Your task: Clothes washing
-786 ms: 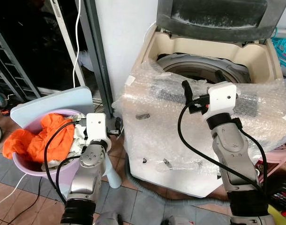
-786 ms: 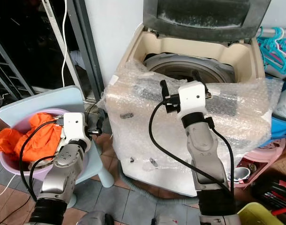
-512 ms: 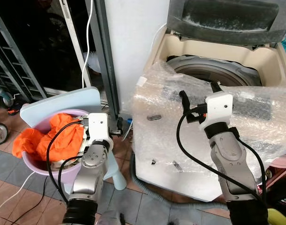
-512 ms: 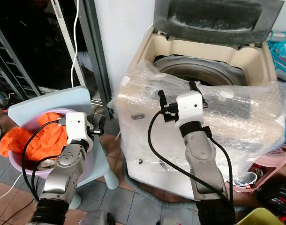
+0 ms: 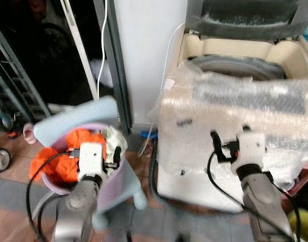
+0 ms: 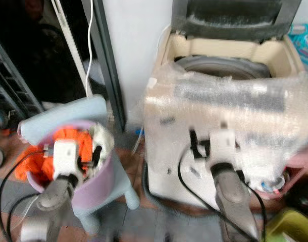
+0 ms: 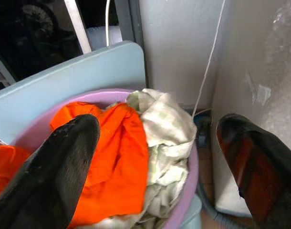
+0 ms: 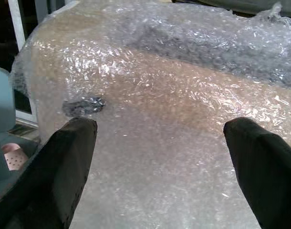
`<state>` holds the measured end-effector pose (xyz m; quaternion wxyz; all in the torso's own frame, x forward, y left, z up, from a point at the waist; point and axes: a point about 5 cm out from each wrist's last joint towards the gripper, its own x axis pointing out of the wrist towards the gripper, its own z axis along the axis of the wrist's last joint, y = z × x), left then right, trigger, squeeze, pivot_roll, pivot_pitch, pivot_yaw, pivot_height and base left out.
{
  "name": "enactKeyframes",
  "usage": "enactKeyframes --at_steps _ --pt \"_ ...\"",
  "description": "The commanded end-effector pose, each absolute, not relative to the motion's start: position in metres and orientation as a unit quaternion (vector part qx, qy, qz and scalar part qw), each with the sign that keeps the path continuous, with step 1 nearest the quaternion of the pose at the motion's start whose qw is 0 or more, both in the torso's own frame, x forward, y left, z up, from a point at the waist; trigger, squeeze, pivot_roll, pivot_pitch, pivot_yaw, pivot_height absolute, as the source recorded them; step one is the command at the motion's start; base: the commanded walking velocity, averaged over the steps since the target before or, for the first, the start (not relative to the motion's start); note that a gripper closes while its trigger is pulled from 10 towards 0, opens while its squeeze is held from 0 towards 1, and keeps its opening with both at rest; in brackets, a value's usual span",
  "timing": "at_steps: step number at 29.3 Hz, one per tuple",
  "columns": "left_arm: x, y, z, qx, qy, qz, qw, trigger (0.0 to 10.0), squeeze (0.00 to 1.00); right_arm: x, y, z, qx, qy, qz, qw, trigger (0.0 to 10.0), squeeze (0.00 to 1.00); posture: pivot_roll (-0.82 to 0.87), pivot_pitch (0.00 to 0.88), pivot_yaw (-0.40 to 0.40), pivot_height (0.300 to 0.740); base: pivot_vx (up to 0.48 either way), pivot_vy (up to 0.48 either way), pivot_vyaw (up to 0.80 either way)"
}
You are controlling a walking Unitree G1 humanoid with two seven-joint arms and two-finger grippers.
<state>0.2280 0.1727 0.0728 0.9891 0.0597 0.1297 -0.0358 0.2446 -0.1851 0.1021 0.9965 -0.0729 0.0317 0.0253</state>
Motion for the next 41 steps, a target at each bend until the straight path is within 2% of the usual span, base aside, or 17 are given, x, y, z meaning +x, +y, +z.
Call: enactKeyframes --at_steps 1,4,6,8,10,13,14,18,22,26,30,32,33,37,41 --pt "0.224 0.175 0.079 0.076 0.111 -0.063 0.989 10.0 0.0 0.242 -0.193 0.102 -0.076 0.044 0.015 0.996 10.0 0.0 -0.04 0.0 0.025 0.74 0.0 0.0 0.0" --pt "0.212 0.188 0.076 0.112 0.109 -0.086 0.984 10.0 0.0 0.241 -0.191 0.096 -0.126 0.042 0.023 0.991 10.0 0.0 -0.04 0.0 0.023 0.74 0.0 0.0 0.0" --pt "0.211 0.188 0.079 0.123 0.098 -0.092 0.983 10.0 0.0 0.241 -0.188 0.095 -0.065 0.05 0.023 0.996 10.0 0.0 -0.04 0.0 0.019 0.74 0.0 0.0 0.0" --pt "0.214 0.186 0.084 0.122 0.077 -0.09 0.985 10.0 0.0 0.244 -0.188 0.097 -0.072 0.049 0.01 0.996 10.0 0.0 -0.03 0.0 0.018 0.74 0.0 0.0 0.0" --pt "0.218 0.187 0.085 0.173 0.093 -0.009 0.98 10.0 0.0 0.246 -0.188 0.097 -0.061 0.06 0.015 0.996 10.0 0.0 -0.03 0.0 0.017 0.74 0.0 0.0 0.0" --pt "0.22 0.179 0.081 0.13 0.128 -0.053 0.982 10.0 0.0 0.246 -0.187 0.096 -0.058 0.065 0.032 0.996 10.0 0.0 -0.03 0.0 0.012 0.74 0.0 0.0 0.0" --pt "0.219 0.173 0.085 0.101 0.101 -0.095 0.985 10.0 0.0 0.245 -0.188 0.098 -0.064 0.061 0.032 0.996 10.0 0.0 -0.03 0.0 0.005 0.74 0.0 0.0 0.0" --pt "0.217 0.168 0.083 0.075 0.1 -0.077 0.989 10.0 0.0 0.244 -0.188 0.096 -0.069 0.063 0.033 0.995 10.0 0.0 -0.01 0.0 -0.022 0.74 0.0 0.0 0.0" --pt "0.219 0.16 0.081 0.059 0.105 -0.068 0.99 10.0 0.0 0.248 -0.186 0.095 -0.082 0.073 0.053 0.993 10.0 0.0 -0.01 0.0 -0.127 0.74 0.0 0.0 0.0" --pt "0.224 0.154 0.081 0.059 0.086 -0.064 0.992 10.0 0.0 0.255 -0.181 0.097 -0.095 0.071 0.081 0.99 10.0 0.0 -0.01 0.0 -0.155 0.74 0.0 0.0 0.0" --pt "0.226 0.153 0.081 0.05 0.086 -0.06 0.993 10.0 0.0 0.259 -0.178 0.098 -0.101 0.064 0.086 0.989 10.0 0.0 0.0 0.0 -0.137 0.74 0.0 0.0 0.0" --pt "0.225 0.159 0.08 0.046 0.094 -0.048 0.993 10.0 0.0 0.258 -0.178 0.097 -0.1 0.058 0.082 0.99 10.0 0.0 -0.01 0.0 -0.086 0.74 0.0 0.0 0.0" --pt "0.225 0.159 0.08 0.046 0.094 -0.048 0.993 10.0 0.0 0.258 -0.178 0.097 -0.1 0.058 0.082 0.99 10.0 0.0 -0.01 0.0 -0.086 0.74 0.0 0.0 0.0" --pt "0.222 0.173 0.076 0.076 0.101 -0.031 0.992 10.0 0.0 0.252 -0.181 0.094 -0.096 0.053 0.063 0.992 10.0 0.0 -0.02 0.0 -0.046 0.74 0.0 0.0 0.73" --pt "0.221 0.17 0.074 0.07 0.106 -0.033 0.991 10.0 0.0 0.252 -0.185 0.092 -0.09 0.052 0.048 0.993 10.0 0.0 -0.03 0.0 -0.031 0.74 0.0 0.0 0.8"
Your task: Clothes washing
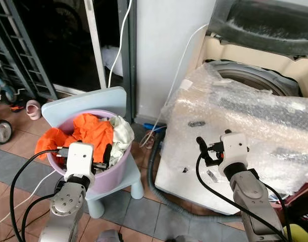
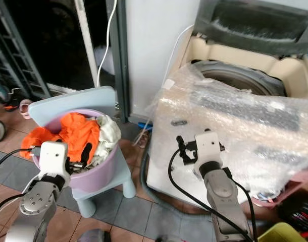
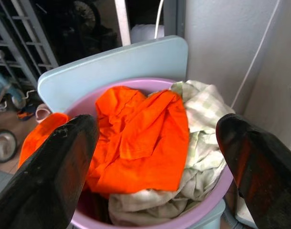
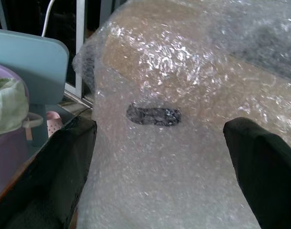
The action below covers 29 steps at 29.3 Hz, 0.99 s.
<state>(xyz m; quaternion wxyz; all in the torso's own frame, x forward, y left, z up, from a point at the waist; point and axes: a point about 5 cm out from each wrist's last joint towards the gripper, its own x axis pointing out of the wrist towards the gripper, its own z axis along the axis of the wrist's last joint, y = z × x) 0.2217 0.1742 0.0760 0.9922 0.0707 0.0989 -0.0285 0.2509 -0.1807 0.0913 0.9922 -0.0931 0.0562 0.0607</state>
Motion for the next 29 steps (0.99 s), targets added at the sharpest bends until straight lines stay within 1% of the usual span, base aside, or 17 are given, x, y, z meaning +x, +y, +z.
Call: enactKeyframes --at_steps 1,4,9,16,29 --pt "0.221 0.168 0.074 0.069 0.108 -0.037 0.991 10.0 0.0 0.252 -0.185 0.093 -0.088 0.051 0.048 0.994 10.0 0.0 -0.03 0.0 -0.031 0.74 0.0 0.0 0.8" --pt "0.224 0.162 0.078 0.061 0.091 -0.059 0.992 10.0 0.0 0.256 -0.184 0.095 -0.085 0.045 0.05 0.994 10.0 0.0 -0.03 0.0 -0.036 0.74 0.0 0.0 0.8" --pt "0.233 0.161 0.08 0.072 0.085 -0.043 0.993 10.0 0.0 0.261 -0.182 0.097 -0.08 0.039 0.054 0.995 10.0 0.0 -0.02 0.0 -0.035 0.74 0.0 0.0 0.8" --pt "0.228 0.163 0.079 0.068 0.092 -0.053 0.992 10.0 0.0 0.261 -0.18 0.097 -0.072 0.036 0.058 0.995 10.0 0.0 -0.02 0.0 -0.021 0.74 0.0 0.0 0.8" --pt "0.229 0.164 0.08 0.063 0.097 -0.053 0.992 10.0 0.0 0.261 -0.174 0.095 -0.065 0.035 0.071 0.995 10.0 0.0 -0.01 0.0 -0.013 0.74 0.0 0.0 0.8"
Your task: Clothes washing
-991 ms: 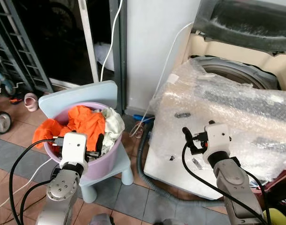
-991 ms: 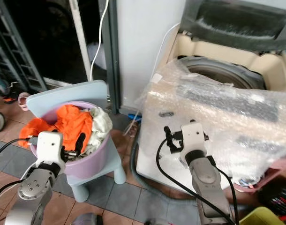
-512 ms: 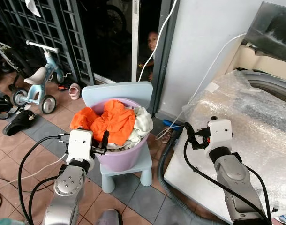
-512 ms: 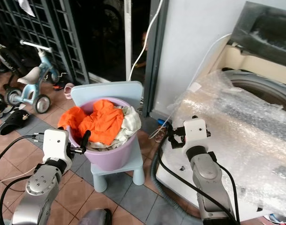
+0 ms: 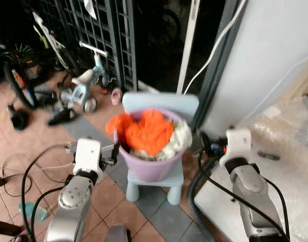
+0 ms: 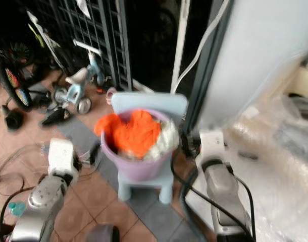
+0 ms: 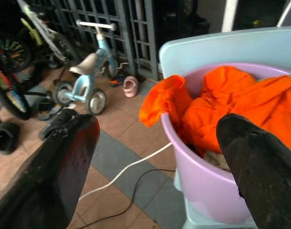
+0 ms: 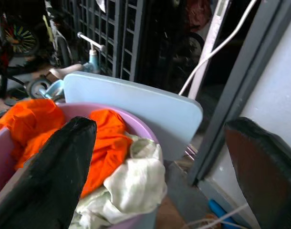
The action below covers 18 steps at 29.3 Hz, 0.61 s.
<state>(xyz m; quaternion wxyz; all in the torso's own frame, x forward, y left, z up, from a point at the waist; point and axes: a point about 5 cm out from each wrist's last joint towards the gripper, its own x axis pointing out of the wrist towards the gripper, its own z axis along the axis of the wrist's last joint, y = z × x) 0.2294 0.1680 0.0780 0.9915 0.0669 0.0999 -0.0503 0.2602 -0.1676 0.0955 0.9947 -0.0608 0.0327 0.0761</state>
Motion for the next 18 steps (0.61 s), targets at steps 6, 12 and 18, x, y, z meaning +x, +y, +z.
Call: enactKeyframes --at_steps 6,12,18 --pt "0.2305 0.1651 0.0787 0.061 0.102 -0.05 0.992 10.0 0.0 0.2622 -0.1712 0.0954 -0.063 0.034 0.079 0.994 10.0 0.0 -0.01 0.0 -0.016 0.74 0.0 0.0 0.8" --pt "0.2304 0.1655 0.0782 0.06 0.104 -0.05 0.992 10.0 0.0 0.2636 -0.1705 0.0958 -0.062 0.033 0.08 0.994 10.0 0.0 -0.01 0.0 -0.017 0.74 0.0 0.0 0.79" --pt "0.2298 0.1648 0.0778 0.058 0.106 -0.056 0.991 10.0 0.0 0.2665 -0.1712 0.094 -0.061 0.038 0.077 0.994 10.0 0.0 -0.01 0.0 -0.017 0.74 0.17 0.386 0.0"
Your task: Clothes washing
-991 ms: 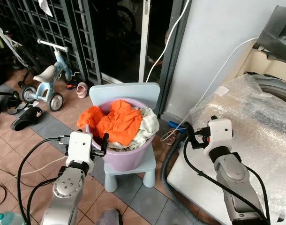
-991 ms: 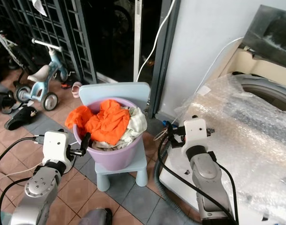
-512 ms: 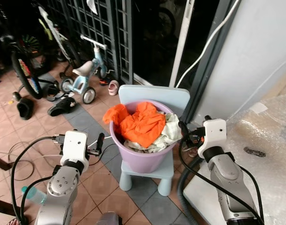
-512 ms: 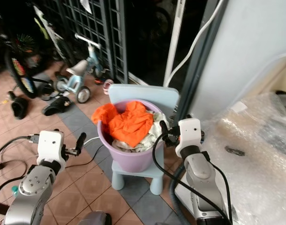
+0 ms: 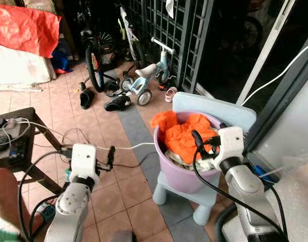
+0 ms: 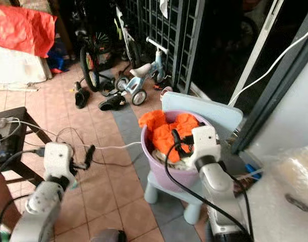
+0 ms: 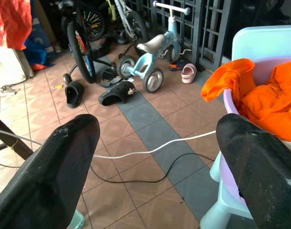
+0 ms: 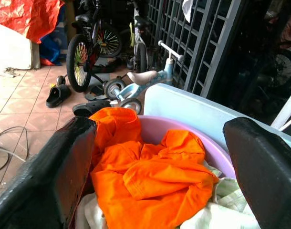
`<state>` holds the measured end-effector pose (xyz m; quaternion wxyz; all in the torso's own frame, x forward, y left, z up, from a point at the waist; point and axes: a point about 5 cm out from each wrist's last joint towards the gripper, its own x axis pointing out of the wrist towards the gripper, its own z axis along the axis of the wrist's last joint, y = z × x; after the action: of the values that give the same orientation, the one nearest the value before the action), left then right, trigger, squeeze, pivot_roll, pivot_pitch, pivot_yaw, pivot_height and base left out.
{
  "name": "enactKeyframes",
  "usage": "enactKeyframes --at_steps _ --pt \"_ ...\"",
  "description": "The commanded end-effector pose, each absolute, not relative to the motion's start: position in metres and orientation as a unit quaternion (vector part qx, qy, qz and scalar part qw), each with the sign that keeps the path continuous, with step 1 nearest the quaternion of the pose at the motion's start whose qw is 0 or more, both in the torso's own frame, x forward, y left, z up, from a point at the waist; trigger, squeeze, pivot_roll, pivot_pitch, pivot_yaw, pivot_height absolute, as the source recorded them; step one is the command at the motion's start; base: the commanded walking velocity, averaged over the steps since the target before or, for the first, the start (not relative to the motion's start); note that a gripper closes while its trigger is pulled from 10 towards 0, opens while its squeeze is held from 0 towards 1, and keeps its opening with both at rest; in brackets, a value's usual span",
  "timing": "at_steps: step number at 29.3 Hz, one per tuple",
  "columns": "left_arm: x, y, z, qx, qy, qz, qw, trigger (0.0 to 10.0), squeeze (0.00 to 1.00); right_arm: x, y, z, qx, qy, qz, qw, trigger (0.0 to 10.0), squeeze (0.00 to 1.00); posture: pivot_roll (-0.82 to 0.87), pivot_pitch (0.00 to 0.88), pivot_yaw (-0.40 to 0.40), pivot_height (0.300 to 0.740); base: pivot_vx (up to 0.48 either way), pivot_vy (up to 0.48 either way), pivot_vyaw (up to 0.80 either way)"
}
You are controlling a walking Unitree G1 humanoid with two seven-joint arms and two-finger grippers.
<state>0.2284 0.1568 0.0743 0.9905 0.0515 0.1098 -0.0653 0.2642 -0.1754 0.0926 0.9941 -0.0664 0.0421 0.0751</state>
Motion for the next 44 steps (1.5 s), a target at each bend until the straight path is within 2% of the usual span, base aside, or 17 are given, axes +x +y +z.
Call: enactKeyframes --at_steps 1,12,26,32,34,39,42,44 --pt "0.229 0.165 0.078 0.058 0.106 -0.056 0.991 10.0 0.0 0.266 -0.171 0.094 -0.064 0.04 0.079 0.994 10.0 0.0 -0.01 0.0 -0.016 0.74 0.251 0.409 0.0" --pt "0.23 0.165 0.079 0.059 0.103 -0.054 0.991 10.0 0.0 0.266 -0.171 0.092 -0.075 0.045 0.08 0.993 10.0 0.0 -0.01 0.0 -0.014 0.74 0.282 0.382 0.0" --pt "0.232 0.164 0.078 0.067 0.109 -0.054 0.99 10.0 0.0 0.269 -0.174 0.094 -0.075 0.041 0.062 0.994 10.0 0.0 -0.01 0.0 -0.016 0.74 0.472 0.0 0.0" --pt "0.232 0.164 0.078 0.077 0.112 -0.055 0.989 10.0 0.0 0.271 -0.176 0.094 -0.084 0.043 0.055 0.994 10.0 0.0 -0.01 0.0 -0.016 0.74 0.446 0.0 -0.45" --pt "0.232 0.162 0.079 0.058 0.101 -0.059 0.991 10.0 0.0 0.271 -0.175 0.093 -0.088 0.048 0.057 0.993 10.0 0.0 -0.01 0.0 -0.019 0.74 0.0 0.0 0.0" --pt "0.231 0.165 0.078 0.068 0.113 -0.05 0.99 10.0 0.0 0.269 -0.177 0.081 -0.116 0.09 0.057 0.988 10.0 0.0 0.0 0.0 -0.022 0.74 0.0 0.0 0.0" --pt "0.228 0.161 0.079 0.064 0.115 -0.059 0.99 10.0 0.0 0.266 -0.183 0.061 -0.13 0.165 0.045 0.977 10.0 0.0 0.0 0.0 -0.025 0.74 0.0 0.0 0.0" --pt "0.227 0.16 0.08 0.065 0.115 -0.063 0.989 10.0 0.0 0.265 -0.186 0.056 -0.127 0.184 0.037 0.974 10.0 0.0 0.01 0.0 -0.028 0.74 0.0 0.0 0.0"
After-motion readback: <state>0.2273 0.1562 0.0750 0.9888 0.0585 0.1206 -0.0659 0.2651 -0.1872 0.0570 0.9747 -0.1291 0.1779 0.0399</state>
